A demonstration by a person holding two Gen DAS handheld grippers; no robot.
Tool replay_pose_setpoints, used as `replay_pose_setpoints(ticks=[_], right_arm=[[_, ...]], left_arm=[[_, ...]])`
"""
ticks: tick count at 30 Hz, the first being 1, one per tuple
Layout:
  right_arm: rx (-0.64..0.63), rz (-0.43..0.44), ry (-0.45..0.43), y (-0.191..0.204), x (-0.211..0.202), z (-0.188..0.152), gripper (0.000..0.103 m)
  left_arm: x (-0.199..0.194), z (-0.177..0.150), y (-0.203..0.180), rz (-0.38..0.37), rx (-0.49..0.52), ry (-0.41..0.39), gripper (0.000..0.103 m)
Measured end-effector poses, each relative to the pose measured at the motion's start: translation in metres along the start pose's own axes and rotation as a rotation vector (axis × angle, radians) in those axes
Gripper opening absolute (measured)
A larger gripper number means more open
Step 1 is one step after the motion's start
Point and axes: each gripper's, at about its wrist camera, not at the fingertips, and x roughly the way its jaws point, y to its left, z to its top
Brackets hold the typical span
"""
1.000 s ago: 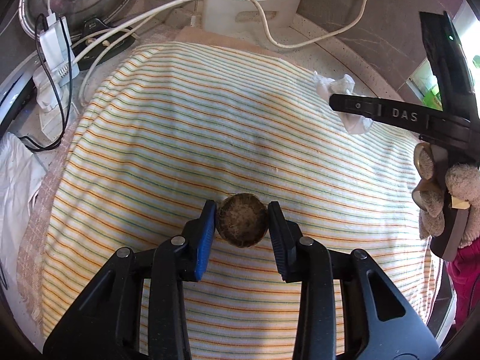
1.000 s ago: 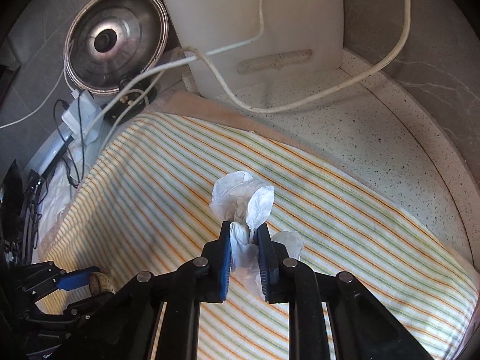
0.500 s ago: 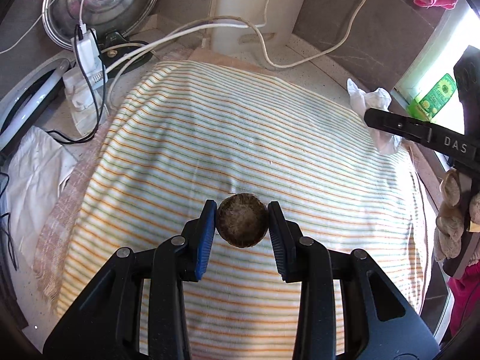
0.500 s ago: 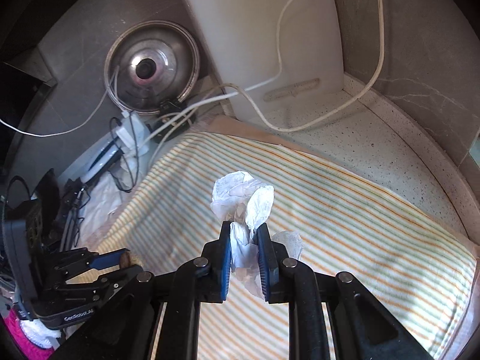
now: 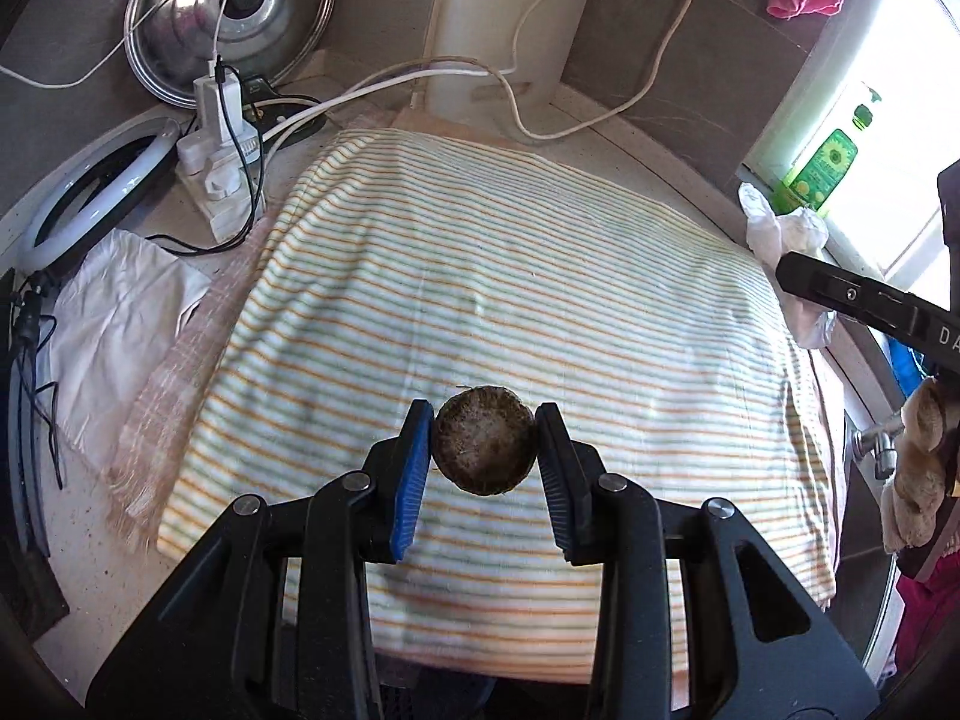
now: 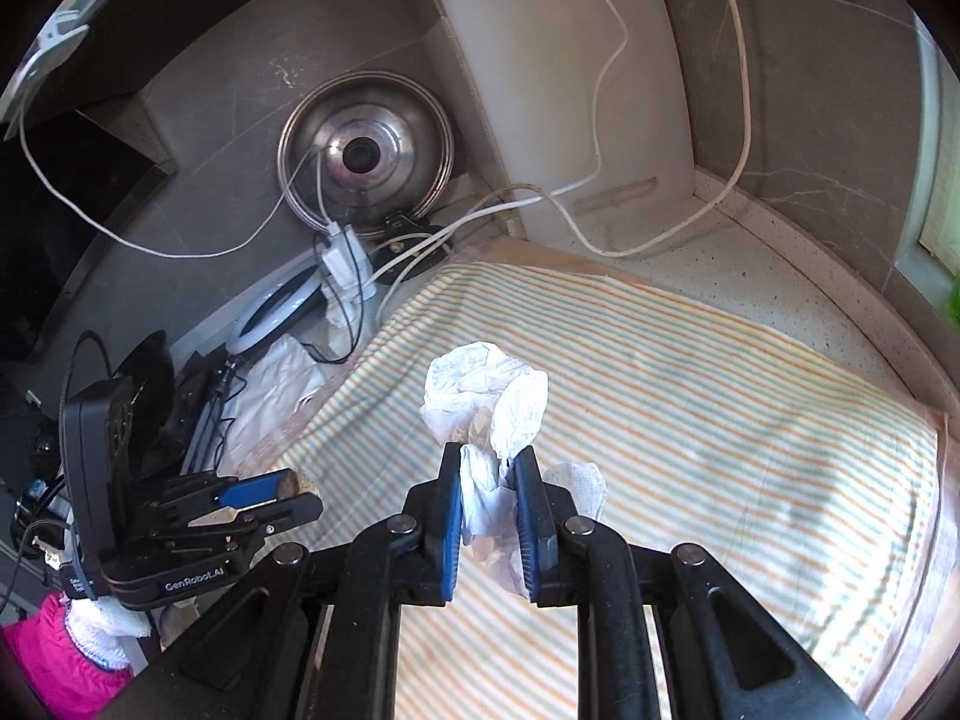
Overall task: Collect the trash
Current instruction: 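Carry the brown cap and white tissue down over the blue basket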
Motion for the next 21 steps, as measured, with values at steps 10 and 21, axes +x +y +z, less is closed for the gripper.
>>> replay_pose_setpoints(ticks=[10,21], right_arm=[[0.050,-0.005,-0.009,0.051,-0.033,-0.060,0.015],[0.080,0.011,0.032,0.107,-0.036,-0.122,0.015]], left_arm=[[-0.043,-0.058,0.024,-0.019,0.019,0.012,0.035],[-0.064,-0.123,0.062,-0.026,-0.003,0.069,0.035]])
